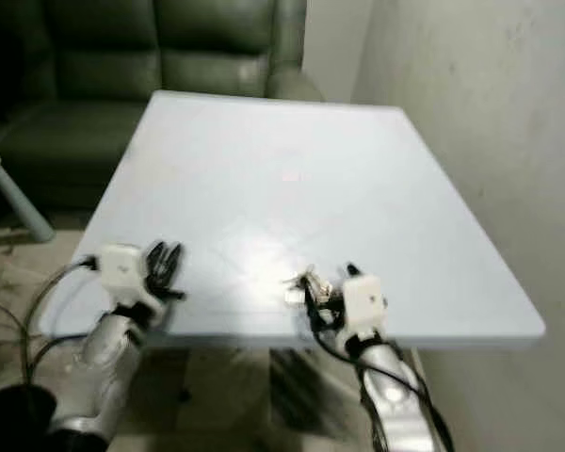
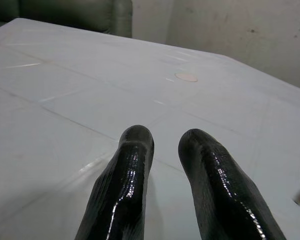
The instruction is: Hang keys on a hook
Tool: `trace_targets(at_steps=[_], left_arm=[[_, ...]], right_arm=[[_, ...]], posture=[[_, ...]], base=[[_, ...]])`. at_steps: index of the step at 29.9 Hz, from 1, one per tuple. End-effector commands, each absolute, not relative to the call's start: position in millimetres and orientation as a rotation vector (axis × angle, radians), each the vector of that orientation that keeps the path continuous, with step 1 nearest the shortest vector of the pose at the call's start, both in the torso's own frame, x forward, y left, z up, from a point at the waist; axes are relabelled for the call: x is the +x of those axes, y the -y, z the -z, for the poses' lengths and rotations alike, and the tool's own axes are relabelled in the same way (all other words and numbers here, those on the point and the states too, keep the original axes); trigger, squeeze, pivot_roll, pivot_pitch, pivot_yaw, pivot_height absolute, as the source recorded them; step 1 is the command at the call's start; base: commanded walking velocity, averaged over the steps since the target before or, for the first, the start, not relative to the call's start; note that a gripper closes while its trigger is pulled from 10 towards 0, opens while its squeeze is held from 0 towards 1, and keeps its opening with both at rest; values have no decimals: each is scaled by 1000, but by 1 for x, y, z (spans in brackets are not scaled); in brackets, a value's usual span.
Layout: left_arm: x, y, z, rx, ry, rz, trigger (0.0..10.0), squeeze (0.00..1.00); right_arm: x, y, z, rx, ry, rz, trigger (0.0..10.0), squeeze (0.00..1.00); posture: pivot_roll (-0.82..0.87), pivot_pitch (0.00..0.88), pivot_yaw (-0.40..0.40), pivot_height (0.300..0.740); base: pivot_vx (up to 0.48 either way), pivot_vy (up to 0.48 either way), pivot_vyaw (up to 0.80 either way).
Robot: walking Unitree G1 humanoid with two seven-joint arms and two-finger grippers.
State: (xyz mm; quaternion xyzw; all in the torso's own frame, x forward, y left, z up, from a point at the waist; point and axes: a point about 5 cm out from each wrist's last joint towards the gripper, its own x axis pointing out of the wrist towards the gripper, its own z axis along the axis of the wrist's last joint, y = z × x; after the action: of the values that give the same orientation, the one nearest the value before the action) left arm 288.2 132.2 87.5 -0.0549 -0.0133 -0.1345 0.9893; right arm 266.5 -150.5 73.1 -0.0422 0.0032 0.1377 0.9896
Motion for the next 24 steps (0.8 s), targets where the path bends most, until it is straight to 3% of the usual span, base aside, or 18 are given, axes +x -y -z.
trace_targets(at_steps=[1, 14, 24], left_arm=[[285, -136, -91, -86, 51, 280, 10000, 0], [273, -116, -89, -81, 57, 403, 10000, 0], [272, -109, -90, -54, 59, 435, 10000, 0]], right_arm=[[267, 146, -74, -91, -11, -302, 10000, 0], [248, 129, -76, -41, -16, -539, 10000, 0], [257, 115, -71, 42, -136, -410, 10000, 0]], posture=[[-40, 31, -64, 740], [-40, 41, -71, 740], [-28, 49, -73, 740]], base=[[0, 0, 0], [0, 0, 0], [0, 0, 0]])
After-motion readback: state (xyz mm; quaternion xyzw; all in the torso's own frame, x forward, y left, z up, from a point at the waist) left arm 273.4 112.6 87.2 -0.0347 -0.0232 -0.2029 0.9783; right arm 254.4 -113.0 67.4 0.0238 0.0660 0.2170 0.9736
